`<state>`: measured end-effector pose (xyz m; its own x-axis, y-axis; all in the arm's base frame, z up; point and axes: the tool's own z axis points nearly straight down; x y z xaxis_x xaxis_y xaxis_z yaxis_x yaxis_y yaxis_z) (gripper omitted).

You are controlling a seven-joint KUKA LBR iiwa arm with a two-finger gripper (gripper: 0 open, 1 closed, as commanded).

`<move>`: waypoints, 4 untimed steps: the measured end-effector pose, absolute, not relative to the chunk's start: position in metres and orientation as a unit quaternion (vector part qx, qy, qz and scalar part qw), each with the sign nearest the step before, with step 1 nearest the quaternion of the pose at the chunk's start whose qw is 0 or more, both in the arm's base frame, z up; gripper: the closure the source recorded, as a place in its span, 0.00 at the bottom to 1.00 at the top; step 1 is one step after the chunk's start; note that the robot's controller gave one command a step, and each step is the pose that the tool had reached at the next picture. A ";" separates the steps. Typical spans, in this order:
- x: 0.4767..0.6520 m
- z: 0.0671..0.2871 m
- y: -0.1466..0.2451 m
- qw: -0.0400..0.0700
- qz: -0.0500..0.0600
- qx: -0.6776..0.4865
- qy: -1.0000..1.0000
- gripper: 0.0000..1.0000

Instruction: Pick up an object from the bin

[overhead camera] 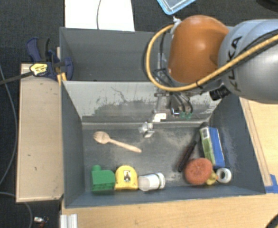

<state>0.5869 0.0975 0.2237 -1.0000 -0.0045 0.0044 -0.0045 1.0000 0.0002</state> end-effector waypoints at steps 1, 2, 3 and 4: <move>0.589 0.229 0.097 -0.002 -0.001 0.001 -1.000 0.00; 0.593 0.134 0.129 -0.004 -0.001 -0.008 -1.000 0.00; 0.584 0.147 0.174 -0.009 -0.003 -0.132 -0.991 0.00; 0.595 0.107 0.210 -0.008 -0.001 -0.004 -1.000 0.00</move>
Offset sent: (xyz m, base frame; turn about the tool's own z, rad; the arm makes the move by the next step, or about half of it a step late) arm 0.0054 0.0510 -0.1537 0.0315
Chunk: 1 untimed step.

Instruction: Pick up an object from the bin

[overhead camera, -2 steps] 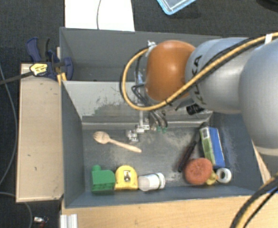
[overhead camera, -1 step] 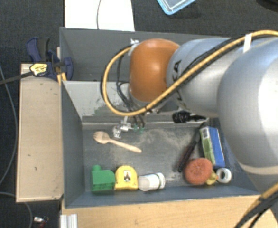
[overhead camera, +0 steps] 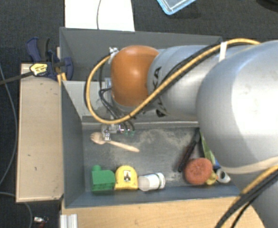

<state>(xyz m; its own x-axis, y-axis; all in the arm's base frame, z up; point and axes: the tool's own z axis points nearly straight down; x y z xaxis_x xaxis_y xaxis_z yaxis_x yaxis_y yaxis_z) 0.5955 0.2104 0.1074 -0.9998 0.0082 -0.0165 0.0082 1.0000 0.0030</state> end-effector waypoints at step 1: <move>0.595 0.097 0.225 0.015 0.012 0.177 0.984 0.00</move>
Offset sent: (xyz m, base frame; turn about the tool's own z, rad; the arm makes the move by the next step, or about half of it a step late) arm -0.0051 0.0076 -0.0374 0.3140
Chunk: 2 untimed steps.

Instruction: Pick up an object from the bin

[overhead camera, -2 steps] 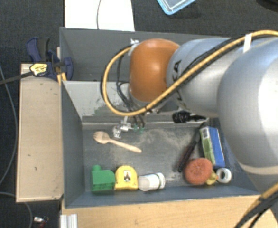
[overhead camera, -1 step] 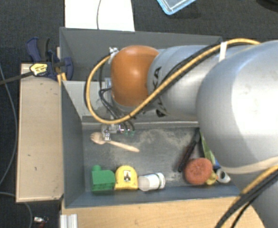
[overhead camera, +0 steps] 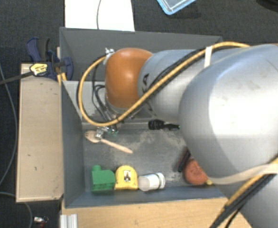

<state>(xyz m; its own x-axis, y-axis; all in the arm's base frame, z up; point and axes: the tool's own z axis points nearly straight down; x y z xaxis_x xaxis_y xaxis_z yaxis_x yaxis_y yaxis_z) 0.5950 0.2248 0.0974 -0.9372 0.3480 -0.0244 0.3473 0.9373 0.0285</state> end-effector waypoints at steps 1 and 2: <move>0.605 0.094 0.220 0.028 0.013 0.160 0.987 1.00; 0.605 0.094 0.220 0.027 0.013 0.160 0.987 1.00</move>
Offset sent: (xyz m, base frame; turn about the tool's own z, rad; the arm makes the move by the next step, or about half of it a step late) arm 0.0000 0.0000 0.0000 0.0000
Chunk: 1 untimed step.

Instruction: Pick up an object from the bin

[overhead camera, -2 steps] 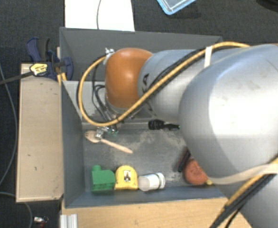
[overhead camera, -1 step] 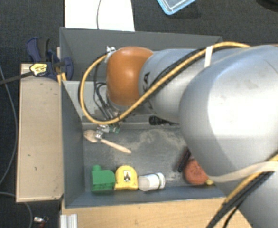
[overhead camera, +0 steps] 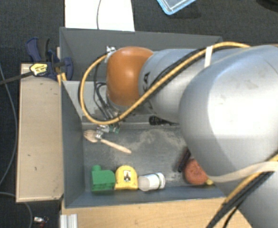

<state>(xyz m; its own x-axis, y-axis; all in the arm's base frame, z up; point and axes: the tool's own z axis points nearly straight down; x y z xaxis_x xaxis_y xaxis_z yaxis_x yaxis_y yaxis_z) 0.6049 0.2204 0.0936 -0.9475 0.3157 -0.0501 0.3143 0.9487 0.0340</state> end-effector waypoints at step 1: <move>0.600 0.097 0.218 0.025 0.012 0.159 0.987 1.00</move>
Offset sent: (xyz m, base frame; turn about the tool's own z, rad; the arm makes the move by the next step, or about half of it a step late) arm -0.0013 -0.0010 0.0487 0.0011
